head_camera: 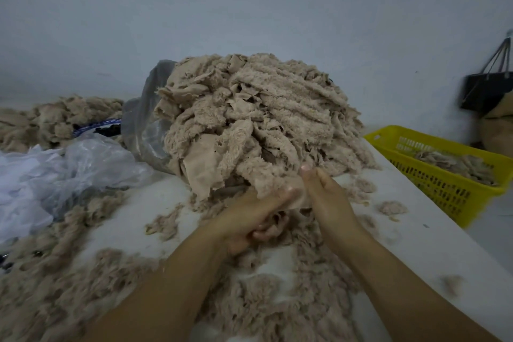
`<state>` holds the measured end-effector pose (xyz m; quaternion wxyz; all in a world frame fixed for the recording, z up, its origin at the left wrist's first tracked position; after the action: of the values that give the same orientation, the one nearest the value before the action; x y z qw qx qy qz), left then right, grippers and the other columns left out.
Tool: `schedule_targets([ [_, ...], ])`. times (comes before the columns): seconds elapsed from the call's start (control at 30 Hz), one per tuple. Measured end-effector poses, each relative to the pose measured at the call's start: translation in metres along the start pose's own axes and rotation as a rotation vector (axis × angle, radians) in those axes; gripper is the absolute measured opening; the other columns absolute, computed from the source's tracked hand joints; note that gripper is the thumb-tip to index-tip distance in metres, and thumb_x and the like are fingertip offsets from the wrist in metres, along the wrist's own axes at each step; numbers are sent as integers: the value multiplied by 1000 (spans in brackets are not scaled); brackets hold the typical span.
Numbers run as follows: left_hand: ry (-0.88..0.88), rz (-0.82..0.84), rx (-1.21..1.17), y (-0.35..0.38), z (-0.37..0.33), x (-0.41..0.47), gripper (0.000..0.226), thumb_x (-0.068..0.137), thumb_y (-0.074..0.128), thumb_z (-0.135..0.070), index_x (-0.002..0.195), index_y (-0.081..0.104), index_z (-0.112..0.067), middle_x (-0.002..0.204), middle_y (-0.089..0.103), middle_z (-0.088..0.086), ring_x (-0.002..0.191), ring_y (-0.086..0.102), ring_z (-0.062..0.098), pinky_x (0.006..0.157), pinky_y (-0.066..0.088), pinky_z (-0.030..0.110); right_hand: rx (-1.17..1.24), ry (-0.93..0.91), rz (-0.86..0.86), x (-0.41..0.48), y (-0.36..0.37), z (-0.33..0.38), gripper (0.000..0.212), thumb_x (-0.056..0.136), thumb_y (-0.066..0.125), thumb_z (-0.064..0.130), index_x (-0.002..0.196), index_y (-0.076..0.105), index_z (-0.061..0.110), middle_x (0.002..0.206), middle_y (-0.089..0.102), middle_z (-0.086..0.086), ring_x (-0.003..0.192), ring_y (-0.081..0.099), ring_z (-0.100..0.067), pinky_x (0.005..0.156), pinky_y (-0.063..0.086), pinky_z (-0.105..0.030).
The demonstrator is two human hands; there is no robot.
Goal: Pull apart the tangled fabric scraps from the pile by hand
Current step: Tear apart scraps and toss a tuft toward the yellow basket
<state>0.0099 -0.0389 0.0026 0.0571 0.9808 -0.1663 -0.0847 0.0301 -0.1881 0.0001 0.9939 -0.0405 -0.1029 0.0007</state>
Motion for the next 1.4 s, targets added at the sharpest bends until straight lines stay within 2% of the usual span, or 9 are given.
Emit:
schedule_targets([
  [0.07, 43, -156, 3, 3, 0, 3, 29, 91, 67, -39, 77, 61, -14, 50, 49, 3, 37, 39, 9, 33, 23, 16, -9, -19, 53, -2, 5, 1, 51, 88, 52, 67, 87, 65, 18, 84, 71, -11, 77, 68, -27, 69, 53, -44],
  [0.23, 95, -366, -237, -5, -7, 6, 28, 102, 52, -32, 91, 59, -7, 47, 45, 2, 34, 39, 8, 32, 25, 17, 183, 115, 126, -1, 11, 6, 52, 74, 57, 67, 93, 71, 20, 53, 55, 6, 36, 44, -4, 38, 34, -18],
  [0.5, 167, -538, -783, -54, -15, 3, 23, 107, 41, -27, 92, 57, -19, 46, 40, -4, 28, 25, 3, 29, 23, 14, 383, 75, 53, 11, -19, 4, 44, 96, 55, 45, 62, 47, 19, 48, 31, 2, 41, 21, -12, 39, 27, -22],
  [0.67, 93, -186, -420, 0, -4, 4, 47, 100, 50, -46, 89, 68, -5, 52, 53, 5, 38, 42, 11, 39, 41, 21, 83, 93, 250, 7, -1, -8, 70, 89, 41, 76, 86, 68, 12, 73, 71, 4, 71, 67, -16, 70, 52, -29],
  [0.77, 129, -90, -169, 15, 0, 5, 64, 96, 41, -58, 72, 70, -8, 56, 59, 8, 46, 48, 15, 49, 48, 25, 43, 82, 412, -3, 10, -3, 71, 75, 48, 88, 76, 73, 22, 69, 66, -13, 63, 67, -19, 64, 53, -23],
  [0.9, 155, -113, 27, 20, 3, 4, 80, 91, 32, -71, 65, 67, -4, 65, 61, 19, 52, 53, 20, 62, 49, 31, 88, 77, 332, -5, 13, 2, 32, 95, 53, 56, 80, 71, 35, 54, 52, -12, 50, 61, -22, 48, 48, -29],
  [1.03, 163, -101, 267, 27, 6, 1, 67, 93, 42, -67, 66, 66, -10, 59, 63, 9, 50, 55, 15, 53, 47, 22, 38, 45, 281, -7, 11, 8, 36, 104, 45, 37, 76, 65, 47, 47, 58, -6, 40, 56, -22, 41, 46, -27],
  [1.2, 196, -51, 207, 23, -5, -3, 44, 100, 52, -42, 70, 60, -11, 41, 47, 1, 34, 42, 9, 37, 31, 13, 24, -32, 41, 1, 1, 7, 34, 104, 46, 34, 74, 54, 20, 53, 51, 5, 52, 50, -10, 63, 44, -35],
  [1.4, 198, 71, 236, 23, -15, -11, 42, 101, 49, -30, 66, 54, -9, 38, 40, -1, 35, 35, 10, 40, 32, 16, 61, -2, -66, 5, 4, 4, 36, 105, 43, 36, 73, 60, 39, 66, 65, 14, 62, 62, -3, 68, 51, -35],
])
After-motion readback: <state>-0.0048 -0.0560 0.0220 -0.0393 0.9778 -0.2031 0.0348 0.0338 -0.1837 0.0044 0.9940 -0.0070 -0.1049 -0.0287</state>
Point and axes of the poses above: each hand's wrist, its own x-axis towards the middle knuckle, its own y-axis out of the palm, z = x × y, the point moved 2 cm from there along x, towards the middle knuckle
